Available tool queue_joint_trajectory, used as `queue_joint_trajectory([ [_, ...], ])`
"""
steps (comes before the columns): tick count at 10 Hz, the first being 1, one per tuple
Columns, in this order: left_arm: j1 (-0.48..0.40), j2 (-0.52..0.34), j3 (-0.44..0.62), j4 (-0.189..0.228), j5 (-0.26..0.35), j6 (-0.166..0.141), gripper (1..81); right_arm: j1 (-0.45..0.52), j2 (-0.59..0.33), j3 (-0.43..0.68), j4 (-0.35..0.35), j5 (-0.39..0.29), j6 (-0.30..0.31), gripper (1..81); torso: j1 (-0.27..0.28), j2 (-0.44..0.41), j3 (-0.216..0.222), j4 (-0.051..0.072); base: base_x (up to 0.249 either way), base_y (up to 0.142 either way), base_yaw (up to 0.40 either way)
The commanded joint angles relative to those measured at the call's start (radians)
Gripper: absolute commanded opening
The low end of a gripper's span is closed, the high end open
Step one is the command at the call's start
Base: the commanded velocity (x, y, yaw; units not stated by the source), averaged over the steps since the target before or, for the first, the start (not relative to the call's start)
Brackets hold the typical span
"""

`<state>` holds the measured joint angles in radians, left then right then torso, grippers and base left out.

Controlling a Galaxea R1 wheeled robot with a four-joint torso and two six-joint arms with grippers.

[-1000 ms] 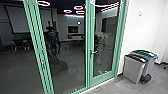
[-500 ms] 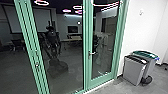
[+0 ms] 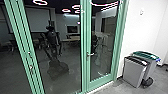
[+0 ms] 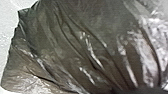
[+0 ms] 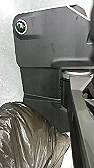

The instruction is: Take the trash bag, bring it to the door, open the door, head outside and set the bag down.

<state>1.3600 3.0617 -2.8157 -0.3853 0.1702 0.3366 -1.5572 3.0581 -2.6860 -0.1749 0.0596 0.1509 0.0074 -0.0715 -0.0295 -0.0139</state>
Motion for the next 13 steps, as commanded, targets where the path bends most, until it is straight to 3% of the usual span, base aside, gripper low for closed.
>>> queue_joint_trajectory([
  [1, -0.074, 0.006, -0.002, 0.003, 0.057, 0.005, 1.0, 0.053, 0.012, 0.008, -0.008, -0.043, -0.007, 81.1, 0.000, 0.000, 0.000, 0.000, 0.142, -0.093, 0.000],
  [13, -0.077, 0.005, -0.002, 0.003, 0.057, 0.005, 1.0, 0.050, 0.012, 0.008, -0.006, -0.043, -0.007, 81.1, 0.000, 0.000, 0.000, 0.000, 0.141, -0.086, 0.000],
])
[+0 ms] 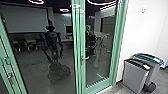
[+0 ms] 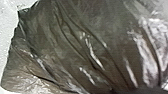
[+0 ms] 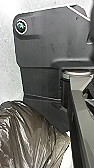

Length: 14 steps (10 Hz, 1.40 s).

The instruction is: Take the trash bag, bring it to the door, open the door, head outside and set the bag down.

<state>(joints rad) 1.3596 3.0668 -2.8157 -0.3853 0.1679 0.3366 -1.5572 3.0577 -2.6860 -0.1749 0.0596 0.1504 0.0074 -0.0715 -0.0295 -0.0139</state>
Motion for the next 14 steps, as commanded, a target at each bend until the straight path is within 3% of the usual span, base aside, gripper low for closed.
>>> queue_joint_trajectory([
  [1, -0.075, 0.000, -0.002, 0.003, 0.059, 0.005, 1.0, 0.050, 0.012, 0.008, -0.006, -0.043, -0.006, 81.1, 0.000, 0.000, 0.000, 0.000, 0.132, 0.000, 0.000],
  [9, -0.073, 0.000, -0.002, 0.005, 0.055, 0.005, 1.0, 0.050, 0.012, 0.008, -0.005, -0.043, -0.006, 81.1, 0.000, 0.000, 0.000, 0.000, 0.129, 0.000, 0.000],
  [14, -0.073, 0.003, -0.001, 0.006, 0.053, 0.005, 1.0, 0.050, 0.011, 0.006, -0.006, -0.043, -0.006, 81.1, 0.000, 0.000, 0.000, 0.000, 0.129, -0.071, 0.000],
])
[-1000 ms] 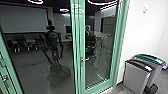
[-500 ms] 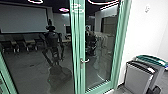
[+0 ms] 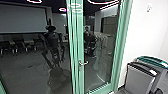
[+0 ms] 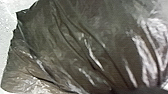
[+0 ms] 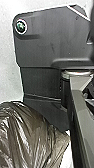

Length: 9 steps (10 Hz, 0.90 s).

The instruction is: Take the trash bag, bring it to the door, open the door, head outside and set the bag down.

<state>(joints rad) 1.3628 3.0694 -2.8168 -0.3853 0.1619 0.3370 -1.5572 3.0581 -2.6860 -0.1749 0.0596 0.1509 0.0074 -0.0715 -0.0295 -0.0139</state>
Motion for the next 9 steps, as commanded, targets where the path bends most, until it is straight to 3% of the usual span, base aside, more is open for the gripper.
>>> queue_joint_trajectory([
  [1, -0.076, 0.000, 0.000, 0.011, 0.060, 0.005, 1.0, 0.050, 0.010, 0.003, -0.006, -0.043, -0.007, 81.1, 0.000, 0.000, 0.000, 0.000, 0.129, -0.075, 0.000],
  [9, -0.076, -0.001, -0.001, 0.013, 0.059, 0.005, 1.0, 0.050, 0.012, 0.002, -0.002, -0.043, -0.007, 81.1, 0.000, 0.000, 0.000, 0.000, 0.129, -0.076, 0.000],
])
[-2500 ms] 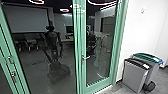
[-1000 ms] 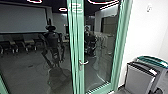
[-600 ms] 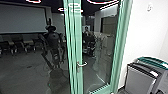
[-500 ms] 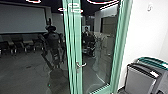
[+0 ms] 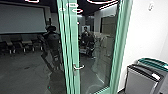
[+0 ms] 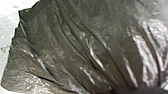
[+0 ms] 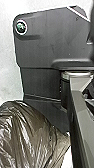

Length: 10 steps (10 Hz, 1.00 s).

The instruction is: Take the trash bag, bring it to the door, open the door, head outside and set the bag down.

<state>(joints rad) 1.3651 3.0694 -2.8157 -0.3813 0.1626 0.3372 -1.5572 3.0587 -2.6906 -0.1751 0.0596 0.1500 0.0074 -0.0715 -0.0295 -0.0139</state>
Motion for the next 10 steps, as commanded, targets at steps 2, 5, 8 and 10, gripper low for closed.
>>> queue_joint_trajectory([
  [2, -0.079, 0.000, -0.002, 0.009, 0.058, 0.005, 1.0, 0.047, 0.011, 0.006, -0.001, -0.043, -0.006, 81.1, 0.000, 0.000, 0.000, 0.000, 0.129, -0.076, 0.000],
  [5, -0.079, -0.001, -0.002, 0.007, 0.058, 0.005, 1.0, 0.045, 0.011, 0.006, -0.001, -0.043, -0.006, 81.1, 0.000, 0.000, 0.000, 0.000, 0.129, -0.048, 0.000],
  [8, -0.079, -0.001, -0.002, 0.007, 0.057, 0.005, 1.0, 0.045, 0.013, 0.006, -0.001, -0.041, -0.006, 81.1, 0.000, 0.000, 0.000, 0.000, 0.116, 0.000, 0.000],
  [10, -0.079, -0.001, -0.001, 0.007, 0.057, 0.005, 1.0, 0.045, 0.011, 0.006, -0.001, -0.041, -0.006, 81.1, 0.000, 0.000, 0.000, 0.000, 0.114, 0.000, 0.000],
])
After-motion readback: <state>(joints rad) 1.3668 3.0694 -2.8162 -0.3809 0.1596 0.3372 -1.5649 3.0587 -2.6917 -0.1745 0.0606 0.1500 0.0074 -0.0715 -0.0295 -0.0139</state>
